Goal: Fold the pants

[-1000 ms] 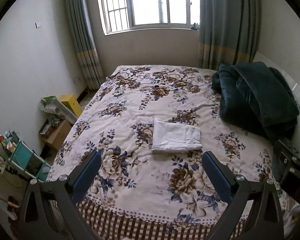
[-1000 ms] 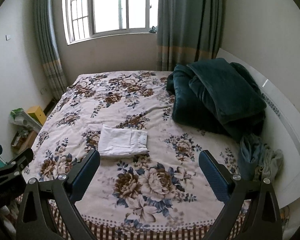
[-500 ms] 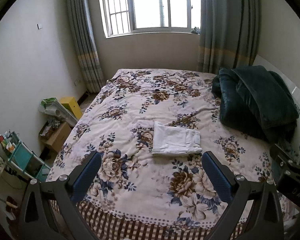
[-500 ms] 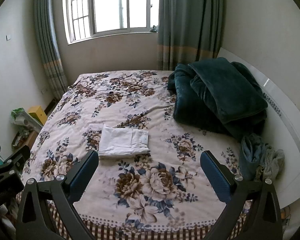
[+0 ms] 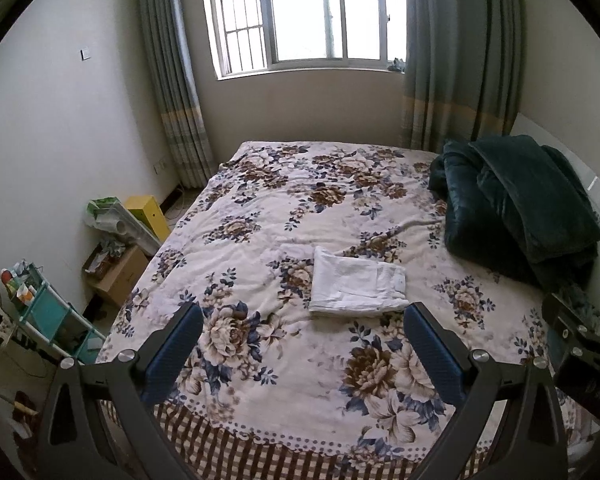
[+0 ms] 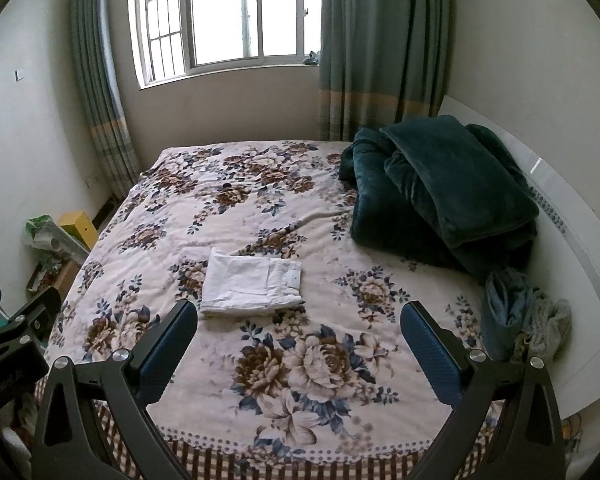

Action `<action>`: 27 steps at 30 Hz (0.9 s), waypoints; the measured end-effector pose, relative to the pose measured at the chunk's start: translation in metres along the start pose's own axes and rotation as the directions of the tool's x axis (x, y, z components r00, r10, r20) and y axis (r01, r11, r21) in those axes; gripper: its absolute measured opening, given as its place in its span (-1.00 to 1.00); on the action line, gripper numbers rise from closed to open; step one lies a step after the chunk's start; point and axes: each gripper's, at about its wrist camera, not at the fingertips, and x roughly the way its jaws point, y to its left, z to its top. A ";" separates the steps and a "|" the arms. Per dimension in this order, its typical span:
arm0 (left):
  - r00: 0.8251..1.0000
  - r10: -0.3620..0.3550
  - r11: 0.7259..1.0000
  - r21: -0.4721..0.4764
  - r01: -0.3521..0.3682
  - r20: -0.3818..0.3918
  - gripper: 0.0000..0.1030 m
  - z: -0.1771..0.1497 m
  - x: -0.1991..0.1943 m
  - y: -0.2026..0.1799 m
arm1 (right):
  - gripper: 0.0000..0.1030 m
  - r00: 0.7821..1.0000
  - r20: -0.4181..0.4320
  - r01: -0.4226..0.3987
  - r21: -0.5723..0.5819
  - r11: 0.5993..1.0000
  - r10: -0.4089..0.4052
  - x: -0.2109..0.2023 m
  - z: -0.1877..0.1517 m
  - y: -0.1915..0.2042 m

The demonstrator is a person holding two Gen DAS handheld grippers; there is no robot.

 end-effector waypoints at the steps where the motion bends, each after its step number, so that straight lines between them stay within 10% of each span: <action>1: 1.000 -0.002 1.000 -0.001 0.002 0.000 0.99 0.000 0.000 0.000 | 1.00 1.000 0.000 -0.003 -0.001 1.000 0.003 -0.003 -0.001 0.002; 27: 1.000 -0.010 1.000 0.006 0.010 0.006 0.99 -0.001 -0.003 -0.003 | 1.00 1.000 0.006 -0.018 -0.002 1.000 0.018 -0.013 -0.012 0.008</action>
